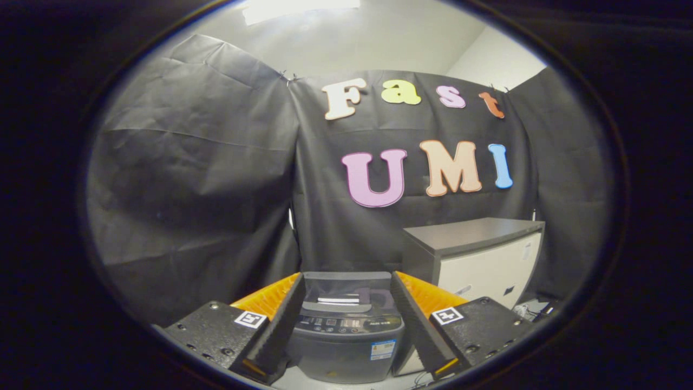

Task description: Put the clothes into the washing machine and then close the washing machine lid.

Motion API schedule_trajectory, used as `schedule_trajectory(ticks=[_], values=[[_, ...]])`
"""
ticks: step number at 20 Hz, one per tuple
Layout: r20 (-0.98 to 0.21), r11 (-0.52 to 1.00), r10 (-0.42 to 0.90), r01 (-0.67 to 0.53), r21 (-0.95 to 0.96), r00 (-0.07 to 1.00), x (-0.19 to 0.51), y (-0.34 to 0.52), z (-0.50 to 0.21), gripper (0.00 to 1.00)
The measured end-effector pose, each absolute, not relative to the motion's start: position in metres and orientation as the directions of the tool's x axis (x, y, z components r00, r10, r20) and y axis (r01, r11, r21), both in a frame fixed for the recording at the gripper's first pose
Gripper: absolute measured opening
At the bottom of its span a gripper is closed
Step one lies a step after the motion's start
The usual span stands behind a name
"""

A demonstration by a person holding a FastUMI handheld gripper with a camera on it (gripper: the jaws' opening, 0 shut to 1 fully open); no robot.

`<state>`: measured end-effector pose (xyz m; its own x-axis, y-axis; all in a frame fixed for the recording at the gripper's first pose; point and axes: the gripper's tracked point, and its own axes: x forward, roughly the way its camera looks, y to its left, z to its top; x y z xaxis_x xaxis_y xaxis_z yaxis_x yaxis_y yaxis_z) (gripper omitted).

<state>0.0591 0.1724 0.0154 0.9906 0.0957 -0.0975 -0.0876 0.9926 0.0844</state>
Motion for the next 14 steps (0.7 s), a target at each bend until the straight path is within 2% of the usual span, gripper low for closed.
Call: schedule_trajectory(ticks=[5,14], values=[[-0.155,0.995,0.08,-0.07,0.066,0.985,0.044,0.156,-0.013,0.96],[-0.162,0.994,0.084,-0.071,0.084,0.983,0.04,0.158,-0.01,0.97]])
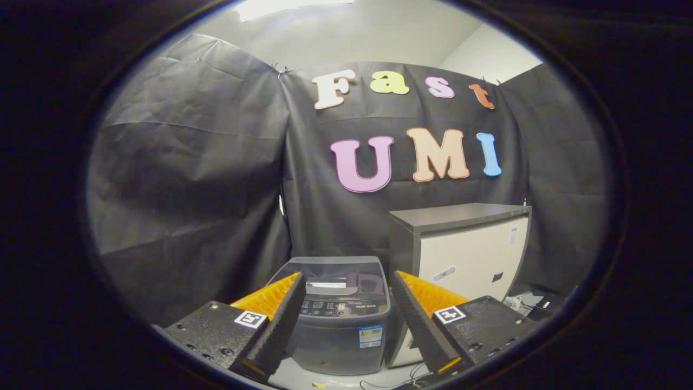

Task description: Put the clothes into the washing machine and then close the washing machine lid.

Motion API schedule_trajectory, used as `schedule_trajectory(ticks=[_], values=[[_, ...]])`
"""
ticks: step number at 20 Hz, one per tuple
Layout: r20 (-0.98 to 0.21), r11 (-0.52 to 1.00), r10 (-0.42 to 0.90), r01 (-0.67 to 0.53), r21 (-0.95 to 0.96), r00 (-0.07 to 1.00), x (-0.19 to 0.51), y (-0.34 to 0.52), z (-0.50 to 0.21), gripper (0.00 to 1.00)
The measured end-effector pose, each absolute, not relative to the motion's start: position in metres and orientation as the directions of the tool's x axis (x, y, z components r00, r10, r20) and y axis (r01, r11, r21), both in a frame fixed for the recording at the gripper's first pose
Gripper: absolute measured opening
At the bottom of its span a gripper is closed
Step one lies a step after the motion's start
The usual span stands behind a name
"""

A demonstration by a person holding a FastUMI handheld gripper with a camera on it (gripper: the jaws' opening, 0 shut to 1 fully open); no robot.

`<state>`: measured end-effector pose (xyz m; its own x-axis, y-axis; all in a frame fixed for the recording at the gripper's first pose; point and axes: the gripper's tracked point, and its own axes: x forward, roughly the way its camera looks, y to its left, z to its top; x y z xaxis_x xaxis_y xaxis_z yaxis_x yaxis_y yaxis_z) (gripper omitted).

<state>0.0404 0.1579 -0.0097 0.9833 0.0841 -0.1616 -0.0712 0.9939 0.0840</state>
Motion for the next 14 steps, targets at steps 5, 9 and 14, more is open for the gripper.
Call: schedule_trajectory(ticks=[5,9,14], values=[[-0.178,0.994,0.106,-0.102,0.029,0.978,0.041,0.168,-0.015,0.97],[-0.181,0.992,0.122,-0.116,0.04,0.976,0.041,0.172,-0.012,0.97],[-0.183,0.995,0.103,-0.1,0.024,0.978,0.039,0.166,-0.014,0.97]])
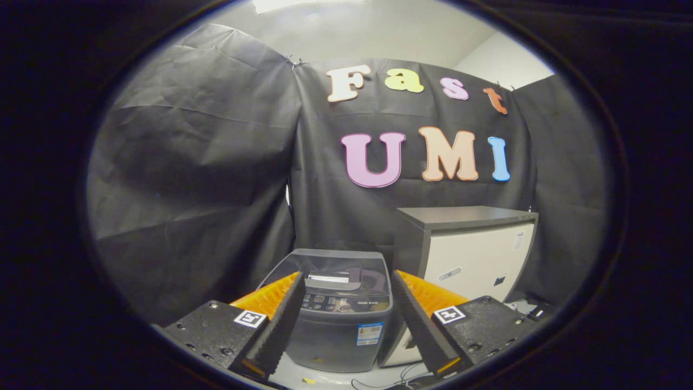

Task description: Put the clothes into the washing machine and then close the washing machine lid.

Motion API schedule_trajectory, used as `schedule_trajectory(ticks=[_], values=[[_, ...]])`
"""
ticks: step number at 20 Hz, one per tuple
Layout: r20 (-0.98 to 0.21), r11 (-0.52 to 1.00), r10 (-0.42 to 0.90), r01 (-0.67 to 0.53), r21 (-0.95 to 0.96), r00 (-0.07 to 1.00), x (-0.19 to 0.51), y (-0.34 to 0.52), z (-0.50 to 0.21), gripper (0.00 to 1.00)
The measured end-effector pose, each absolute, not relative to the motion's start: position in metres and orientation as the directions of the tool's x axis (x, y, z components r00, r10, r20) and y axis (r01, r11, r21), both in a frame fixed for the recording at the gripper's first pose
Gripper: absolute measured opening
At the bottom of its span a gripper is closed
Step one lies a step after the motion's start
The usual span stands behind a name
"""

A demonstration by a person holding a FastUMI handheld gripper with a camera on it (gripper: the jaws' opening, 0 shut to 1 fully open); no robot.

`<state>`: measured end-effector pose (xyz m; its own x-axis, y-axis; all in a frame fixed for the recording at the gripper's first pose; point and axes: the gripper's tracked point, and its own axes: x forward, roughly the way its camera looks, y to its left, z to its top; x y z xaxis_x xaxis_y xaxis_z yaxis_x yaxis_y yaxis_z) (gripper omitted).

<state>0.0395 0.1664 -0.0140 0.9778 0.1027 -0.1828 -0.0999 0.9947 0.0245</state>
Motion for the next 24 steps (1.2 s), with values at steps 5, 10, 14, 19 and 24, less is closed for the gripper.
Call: schedule_trajectory(ticks=[5,10,14,19,24], values=[[-0.192,0.994,0.106,-0.107,0.006,0.976,0.038,0.168,-0.018,0.97],[-0.197,0.993,0.122,-0.121,0.019,0.973,0.038,0.172,-0.019,0.97],[-0.207,0.991,0.132,-0.129,0.024,0.969,0.036,0.175,-0.023,0.97],[-0.206,0.99,0.139,-0.137,0.027,0.969,0.037,0.177,-0.022,0.97],[-0.217,0.99,0.141,-0.138,0.031,0.966,0.034,0.176,-0.024,0.97]])
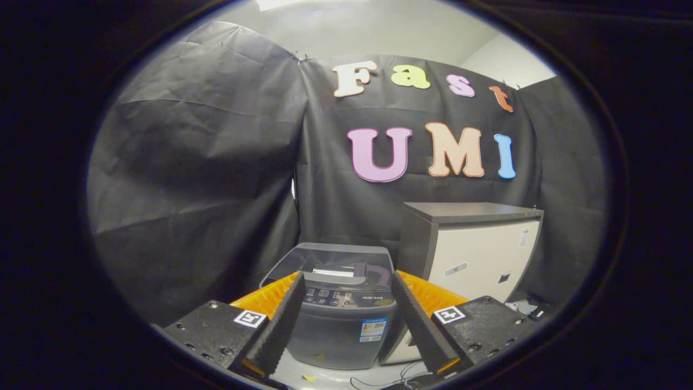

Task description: Put the clothes into the washing machine and then close the washing machine lid.

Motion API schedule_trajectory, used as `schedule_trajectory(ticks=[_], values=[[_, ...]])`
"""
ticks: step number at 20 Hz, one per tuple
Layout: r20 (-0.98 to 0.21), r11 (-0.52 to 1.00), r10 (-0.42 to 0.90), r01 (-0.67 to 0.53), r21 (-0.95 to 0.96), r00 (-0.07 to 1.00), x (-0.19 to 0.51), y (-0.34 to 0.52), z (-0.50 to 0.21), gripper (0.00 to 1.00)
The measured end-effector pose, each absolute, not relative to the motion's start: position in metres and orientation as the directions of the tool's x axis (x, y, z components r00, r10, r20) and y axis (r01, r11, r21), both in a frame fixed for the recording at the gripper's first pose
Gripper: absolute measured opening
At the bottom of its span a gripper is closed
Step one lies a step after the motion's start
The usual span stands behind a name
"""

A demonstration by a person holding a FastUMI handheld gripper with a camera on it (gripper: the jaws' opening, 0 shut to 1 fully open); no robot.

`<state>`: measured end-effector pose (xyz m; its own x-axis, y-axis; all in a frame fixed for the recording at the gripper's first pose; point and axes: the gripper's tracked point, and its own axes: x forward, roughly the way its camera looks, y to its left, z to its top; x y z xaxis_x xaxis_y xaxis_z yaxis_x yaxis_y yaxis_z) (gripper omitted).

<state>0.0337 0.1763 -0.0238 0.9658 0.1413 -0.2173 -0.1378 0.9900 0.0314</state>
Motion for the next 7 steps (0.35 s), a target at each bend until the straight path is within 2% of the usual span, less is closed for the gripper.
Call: schedule_trajectory(ticks=[7], values=[[-0.204,0.991,0.132,-0.13,0.022,0.97,0.0337,0.1698,-0.0226,0.97]])
